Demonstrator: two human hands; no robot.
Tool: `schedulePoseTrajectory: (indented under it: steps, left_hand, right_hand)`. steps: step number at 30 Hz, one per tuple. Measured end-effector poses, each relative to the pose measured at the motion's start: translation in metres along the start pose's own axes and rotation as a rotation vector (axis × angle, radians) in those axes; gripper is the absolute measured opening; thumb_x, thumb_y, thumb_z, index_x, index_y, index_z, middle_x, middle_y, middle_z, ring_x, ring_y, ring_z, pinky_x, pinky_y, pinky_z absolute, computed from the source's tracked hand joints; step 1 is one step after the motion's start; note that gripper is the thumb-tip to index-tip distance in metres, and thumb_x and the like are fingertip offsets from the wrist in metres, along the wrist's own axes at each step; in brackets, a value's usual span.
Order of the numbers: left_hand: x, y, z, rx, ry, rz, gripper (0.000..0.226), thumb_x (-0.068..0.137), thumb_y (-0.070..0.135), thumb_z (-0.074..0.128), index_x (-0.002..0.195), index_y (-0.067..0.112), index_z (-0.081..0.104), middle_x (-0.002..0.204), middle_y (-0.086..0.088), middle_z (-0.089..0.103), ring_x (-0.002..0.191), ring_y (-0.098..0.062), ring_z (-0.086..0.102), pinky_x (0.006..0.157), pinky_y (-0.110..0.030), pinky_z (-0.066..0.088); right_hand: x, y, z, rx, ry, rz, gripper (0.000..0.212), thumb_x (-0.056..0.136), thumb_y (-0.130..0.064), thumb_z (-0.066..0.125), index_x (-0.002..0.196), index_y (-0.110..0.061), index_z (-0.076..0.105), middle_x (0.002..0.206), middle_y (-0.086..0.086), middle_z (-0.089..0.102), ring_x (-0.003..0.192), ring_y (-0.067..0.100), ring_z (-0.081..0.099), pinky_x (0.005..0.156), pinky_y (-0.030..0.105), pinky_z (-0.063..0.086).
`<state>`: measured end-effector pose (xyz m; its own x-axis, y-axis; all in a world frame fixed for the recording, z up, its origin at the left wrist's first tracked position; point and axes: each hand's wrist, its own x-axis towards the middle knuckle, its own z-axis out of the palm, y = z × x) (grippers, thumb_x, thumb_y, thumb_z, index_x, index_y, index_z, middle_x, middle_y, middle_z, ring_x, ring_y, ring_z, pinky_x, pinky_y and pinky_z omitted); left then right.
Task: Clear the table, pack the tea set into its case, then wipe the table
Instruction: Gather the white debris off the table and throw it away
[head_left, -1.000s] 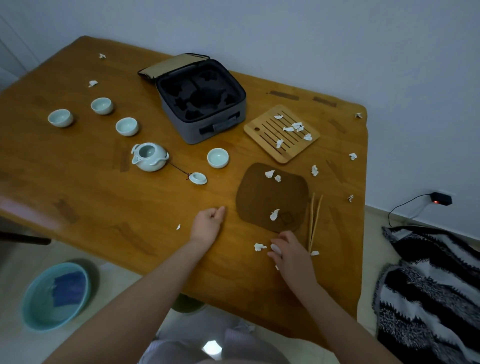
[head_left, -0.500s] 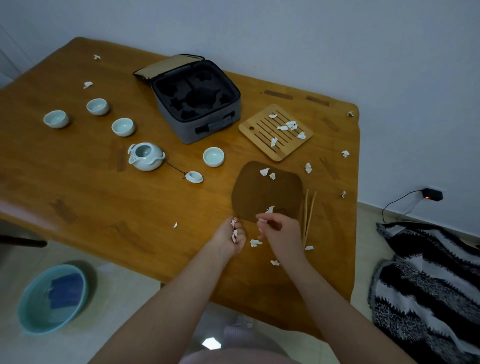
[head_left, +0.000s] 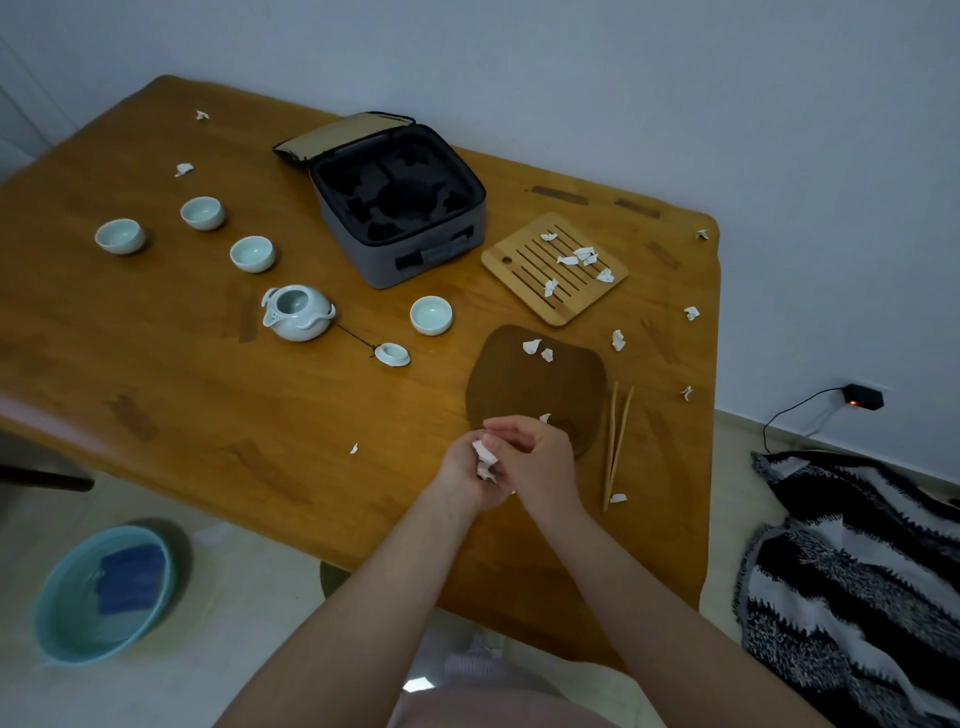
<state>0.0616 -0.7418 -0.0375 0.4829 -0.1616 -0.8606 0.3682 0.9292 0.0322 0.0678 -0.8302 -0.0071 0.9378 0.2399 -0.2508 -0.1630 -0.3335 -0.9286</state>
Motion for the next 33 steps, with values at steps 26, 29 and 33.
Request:
schedulePoseTrajectory:
  steps: [26,29,33]
  left_hand:
    - [-0.035,0.115,-0.068,1.815,0.711,0.931,0.055,0.101,0.048,0.032,0.066,0.013,0.053,0.057,-0.002,0.05,0.053,-0.019,0.05,0.05,-0.029,0.04]
    - [-0.041,0.125,-0.082,2.123,0.782,0.84,0.055,0.101,0.052,0.023,0.077,0.018,0.059,0.065,-0.001,0.058,0.059,-0.018,0.059,0.056,-0.03,0.051]
    - [-0.04,0.13,-0.096,2.392,0.779,0.668,0.057,0.095,0.065,0.022,0.081,0.021,0.056,0.071,0.003,0.059,0.063,-0.01,0.059,0.061,-0.024,0.053]
  right_hand:
    - [0.062,0.058,-0.038,-0.875,0.025,-0.352,0.032,0.093,-0.011,0.061,0.125,-0.009,0.063,0.127,0.005,0.061,0.115,0.021,0.054,0.092,0.029,0.045]
    - [0.067,0.059,-0.033,-0.898,0.002,-0.337,0.03,0.093,-0.013,0.061,0.123,-0.008,0.063,0.126,0.006,0.061,0.114,0.021,0.054,0.093,0.03,0.045]
    - [0.069,0.063,-0.03,-0.928,0.002,-0.33,0.024,0.095,-0.01,0.057,0.116,-0.005,0.067,0.117,0.009,0.065,0.106,0.022,0.057,0.086,0.029,0.046]
